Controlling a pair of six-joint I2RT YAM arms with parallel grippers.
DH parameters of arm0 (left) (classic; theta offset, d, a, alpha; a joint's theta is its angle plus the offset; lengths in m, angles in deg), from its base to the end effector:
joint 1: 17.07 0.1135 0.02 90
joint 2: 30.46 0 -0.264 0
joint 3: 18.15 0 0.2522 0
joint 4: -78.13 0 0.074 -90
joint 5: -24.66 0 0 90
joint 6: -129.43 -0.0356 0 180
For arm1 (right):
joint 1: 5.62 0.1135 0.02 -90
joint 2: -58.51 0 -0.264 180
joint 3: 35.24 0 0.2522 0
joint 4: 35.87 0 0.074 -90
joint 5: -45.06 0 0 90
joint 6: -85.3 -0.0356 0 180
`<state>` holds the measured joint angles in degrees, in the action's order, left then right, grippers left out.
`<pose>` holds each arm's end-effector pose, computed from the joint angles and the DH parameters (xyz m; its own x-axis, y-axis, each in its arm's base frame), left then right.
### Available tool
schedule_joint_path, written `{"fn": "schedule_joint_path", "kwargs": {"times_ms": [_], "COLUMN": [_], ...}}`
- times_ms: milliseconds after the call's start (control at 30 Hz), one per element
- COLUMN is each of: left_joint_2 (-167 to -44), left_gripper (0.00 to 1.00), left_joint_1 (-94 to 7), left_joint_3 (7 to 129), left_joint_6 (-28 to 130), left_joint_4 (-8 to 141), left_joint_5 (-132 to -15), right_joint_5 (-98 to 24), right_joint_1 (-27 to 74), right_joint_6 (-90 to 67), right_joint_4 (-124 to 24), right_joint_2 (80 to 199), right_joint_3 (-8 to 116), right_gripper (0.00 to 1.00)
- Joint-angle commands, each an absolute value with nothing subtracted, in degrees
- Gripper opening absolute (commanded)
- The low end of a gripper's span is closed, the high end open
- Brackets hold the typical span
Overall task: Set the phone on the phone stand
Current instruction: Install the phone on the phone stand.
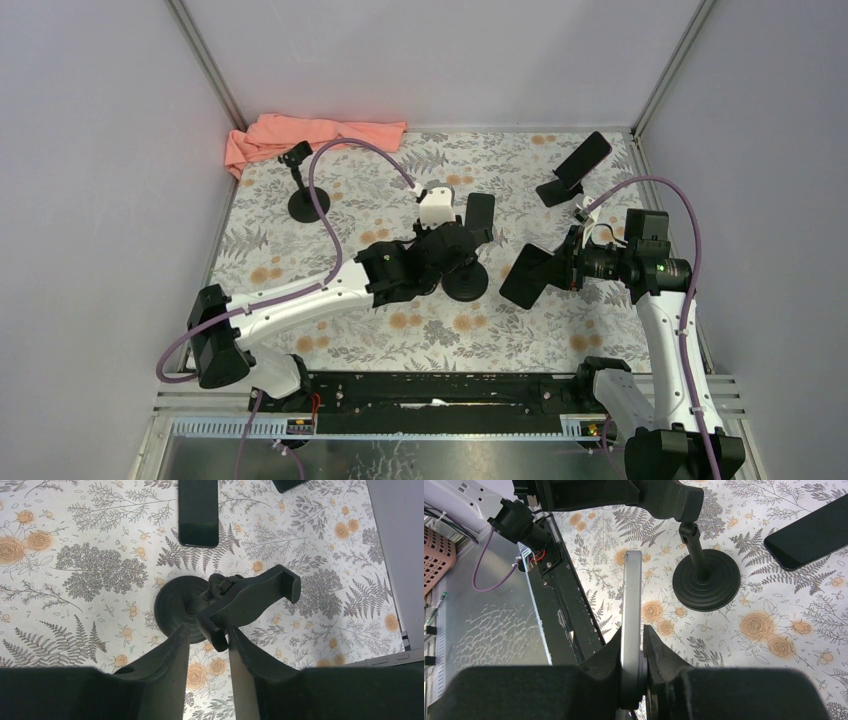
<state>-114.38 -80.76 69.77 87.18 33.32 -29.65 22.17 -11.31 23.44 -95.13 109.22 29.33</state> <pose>0.1611 -0.2790 0.3263 -0.5888 -0.1656 -0.7911 0.1435 0.9418 -0.3039 0.1618 0.0168 0.3157 -0.3394 -0.1505 -0.9285 -0.8677 0.4311 0.2473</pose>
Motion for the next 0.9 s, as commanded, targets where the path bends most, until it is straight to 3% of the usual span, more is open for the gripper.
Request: {"fn": "schedule_joint_path", "kwargs": {"times_ms": [0,467,867], "left_joint_2": [-115.58,-115.65,-110.05], "left_gripper": [0.38,0.01,0.0], "left_joint_1": [-80.88,-80.8,-79.8], "left_joint_3": [72.14,72.67,64.94], "left_joint_6": [87.21,80.82,63.53], "left_joint_4": [32.16,32.93,47.33], "left_joint_5": [-25.79,-29.74,-39.77], "right_joint_5": [26.11,26.57,33.37], "right_joint_1": [-11.68,-11.77,-11.73], "right_joint_6": [22.46,22.36,27.61], "right_joint_4": [-93.1,-93.13,-102.3], "right_joint_2": [108.08,107.99,111.47], "right_joint_3": [29.68,29.67,37.09], "right_gripper": [0.0,0.0,0.01]}}
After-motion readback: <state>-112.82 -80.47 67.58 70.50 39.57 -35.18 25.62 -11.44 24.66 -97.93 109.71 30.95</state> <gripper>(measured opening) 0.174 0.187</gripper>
